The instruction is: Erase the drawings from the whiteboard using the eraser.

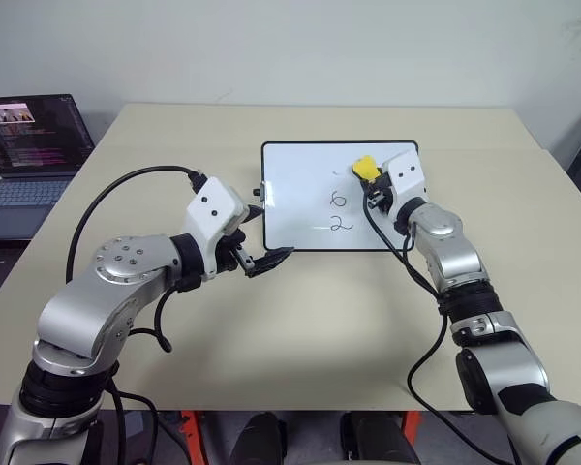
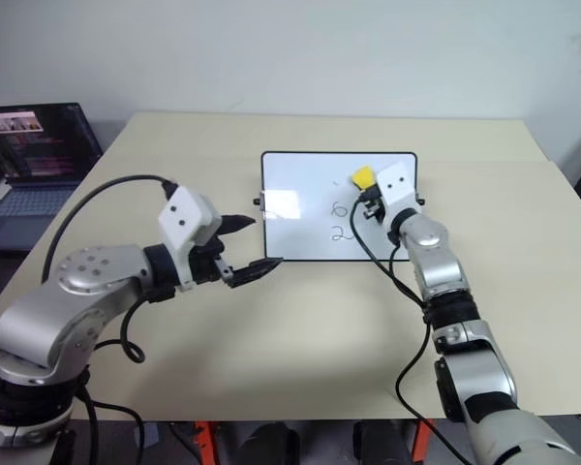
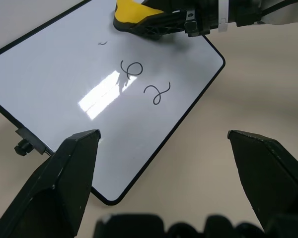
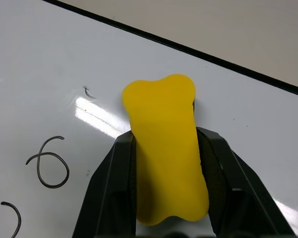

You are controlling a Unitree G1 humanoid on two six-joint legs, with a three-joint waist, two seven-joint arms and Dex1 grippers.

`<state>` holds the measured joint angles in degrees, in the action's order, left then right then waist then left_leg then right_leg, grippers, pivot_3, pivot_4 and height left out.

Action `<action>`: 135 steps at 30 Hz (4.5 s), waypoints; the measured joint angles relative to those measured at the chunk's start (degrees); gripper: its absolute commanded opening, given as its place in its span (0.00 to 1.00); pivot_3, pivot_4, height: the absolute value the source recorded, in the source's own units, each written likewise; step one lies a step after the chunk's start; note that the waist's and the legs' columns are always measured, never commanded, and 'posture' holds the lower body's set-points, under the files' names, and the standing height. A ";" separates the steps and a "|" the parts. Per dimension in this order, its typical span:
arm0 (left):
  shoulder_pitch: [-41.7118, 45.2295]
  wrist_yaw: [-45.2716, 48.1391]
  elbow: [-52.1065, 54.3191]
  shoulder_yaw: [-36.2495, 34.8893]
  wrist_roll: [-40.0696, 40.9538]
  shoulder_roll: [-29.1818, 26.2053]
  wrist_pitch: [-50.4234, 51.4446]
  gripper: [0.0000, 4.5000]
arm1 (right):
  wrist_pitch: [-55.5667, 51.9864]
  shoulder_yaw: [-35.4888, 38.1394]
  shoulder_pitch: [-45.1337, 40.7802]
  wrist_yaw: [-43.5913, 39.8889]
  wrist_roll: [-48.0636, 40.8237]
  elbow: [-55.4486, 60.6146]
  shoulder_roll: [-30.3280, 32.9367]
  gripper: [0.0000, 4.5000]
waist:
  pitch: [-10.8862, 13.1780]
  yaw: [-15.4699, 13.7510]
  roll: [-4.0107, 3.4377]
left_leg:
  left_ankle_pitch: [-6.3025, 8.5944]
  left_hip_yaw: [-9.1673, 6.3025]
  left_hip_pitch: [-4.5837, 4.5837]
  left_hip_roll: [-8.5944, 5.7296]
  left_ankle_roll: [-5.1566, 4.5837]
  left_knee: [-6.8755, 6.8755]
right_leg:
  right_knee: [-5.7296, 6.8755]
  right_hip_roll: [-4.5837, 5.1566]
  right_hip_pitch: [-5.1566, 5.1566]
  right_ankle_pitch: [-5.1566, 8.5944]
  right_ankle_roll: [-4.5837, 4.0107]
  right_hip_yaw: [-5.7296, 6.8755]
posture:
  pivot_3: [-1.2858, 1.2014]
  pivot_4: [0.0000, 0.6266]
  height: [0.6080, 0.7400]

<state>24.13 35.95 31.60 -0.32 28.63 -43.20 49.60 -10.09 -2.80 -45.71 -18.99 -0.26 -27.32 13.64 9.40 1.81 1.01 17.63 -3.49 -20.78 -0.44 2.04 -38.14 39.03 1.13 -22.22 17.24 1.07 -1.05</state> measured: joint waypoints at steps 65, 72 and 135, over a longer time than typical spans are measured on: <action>0.28 -0.26 -0.43 0.02 -0.78 0.79 -0.09 1.00 | -0.32 -2.90 0.22 -1.48 2.38 1.24 1.26 0.31 | 0.05 -0.12 -0.03 | 0.00 -0.01 -0.04 0.00 0.00 0.03 | -0.02 0.00 -0.04 0.00 -0.01 0.02 | 0.52 0.24 1.00; 0.84 -0.02 -0.48 0.11 -0.79 0.78 -0.11 1.00 | -3.79 -1.94 0.36 -0.66 1.14 3.78 0.82 0.31 | 0.05 -0.12 -0.03 | 0.00 -0.01 -0.05 0.00 0.00 0.04 | -0.04 0.00 -0.05 0.00 -0.01 0.02 | 0.52 0.24 1.00; -0.10 0.87 -0.64 0.81 -1.93 0.74 -0.20 1.00 | -11.66 -5.27 8.64 -0.95 -1.24 21.54 -3.24 0.31 | 0.09 0.04 -0.05 | 0.00 0.02 -0.13 0.01 0.01 0.13 | -0.09 -0.01 -0.15 0.02 0.00 0.00 | 0.52 0.24 1.00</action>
<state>24.03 36.82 30.95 0.49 26.70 -42.46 49.40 -21.76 -8.07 -37.06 -19.94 -1.50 -5.78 10.40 9.49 1.86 0.96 17.64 -3.47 -20.91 -0.44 2.05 -38.01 38.94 1.12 -22.37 17.26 1.06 -1.05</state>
